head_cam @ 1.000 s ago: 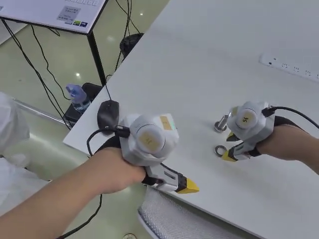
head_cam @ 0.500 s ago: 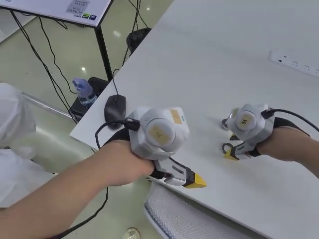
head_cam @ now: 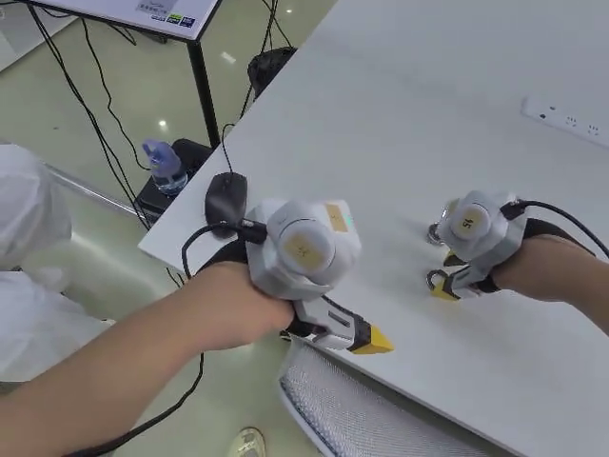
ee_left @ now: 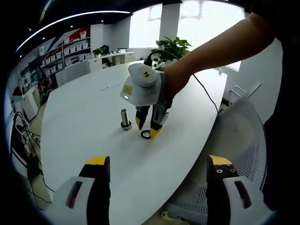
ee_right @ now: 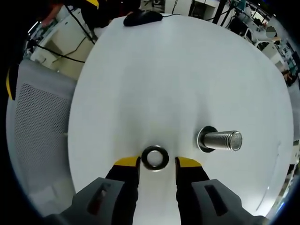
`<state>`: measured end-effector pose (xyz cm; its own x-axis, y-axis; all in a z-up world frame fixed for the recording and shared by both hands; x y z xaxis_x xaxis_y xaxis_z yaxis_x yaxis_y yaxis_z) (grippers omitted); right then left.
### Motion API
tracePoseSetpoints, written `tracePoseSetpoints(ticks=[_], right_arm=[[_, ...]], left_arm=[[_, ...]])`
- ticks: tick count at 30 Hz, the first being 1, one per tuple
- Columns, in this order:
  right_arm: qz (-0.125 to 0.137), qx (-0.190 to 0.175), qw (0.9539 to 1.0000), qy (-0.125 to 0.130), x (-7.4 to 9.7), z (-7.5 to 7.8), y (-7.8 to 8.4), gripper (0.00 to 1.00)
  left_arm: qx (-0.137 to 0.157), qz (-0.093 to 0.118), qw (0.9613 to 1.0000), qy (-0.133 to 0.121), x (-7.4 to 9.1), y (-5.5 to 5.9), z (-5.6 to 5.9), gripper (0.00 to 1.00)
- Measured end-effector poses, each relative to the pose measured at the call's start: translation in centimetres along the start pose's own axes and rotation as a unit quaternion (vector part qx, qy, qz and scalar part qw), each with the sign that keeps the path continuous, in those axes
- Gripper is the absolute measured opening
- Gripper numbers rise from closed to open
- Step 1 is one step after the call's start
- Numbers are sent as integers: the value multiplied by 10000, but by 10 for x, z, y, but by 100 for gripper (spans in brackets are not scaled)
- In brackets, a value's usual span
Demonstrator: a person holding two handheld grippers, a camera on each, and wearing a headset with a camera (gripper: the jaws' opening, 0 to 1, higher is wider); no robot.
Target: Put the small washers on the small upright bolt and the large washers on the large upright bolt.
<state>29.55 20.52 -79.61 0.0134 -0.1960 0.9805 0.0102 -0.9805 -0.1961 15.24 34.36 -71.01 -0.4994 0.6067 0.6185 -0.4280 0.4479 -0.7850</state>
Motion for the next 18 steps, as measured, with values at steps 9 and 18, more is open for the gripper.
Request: tracePoseSetpoints(ticks=[9,18], right_arm=[[-109,34,9999,7,-2,-2,-1,24],[-231,114,9997,39,-1,-3,-4,21]], left_arm=[[42,-10,10000,-9,2,4,1,83],[39,-19,10000,-18,4,3,1,82]])
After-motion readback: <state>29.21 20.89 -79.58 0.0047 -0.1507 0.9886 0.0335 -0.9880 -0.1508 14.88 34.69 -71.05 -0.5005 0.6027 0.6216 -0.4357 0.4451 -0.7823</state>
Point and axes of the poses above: the centre of the closed fingertips' face, and the gripper's own axes: x roughly backward along the fingers, z roughly to its right, y roughly out of its underside, the point moved 8 cm from there along x, roughly backward along the fingers, and after that the axes turned 4 degrees about -x, right-handed, at the moved point
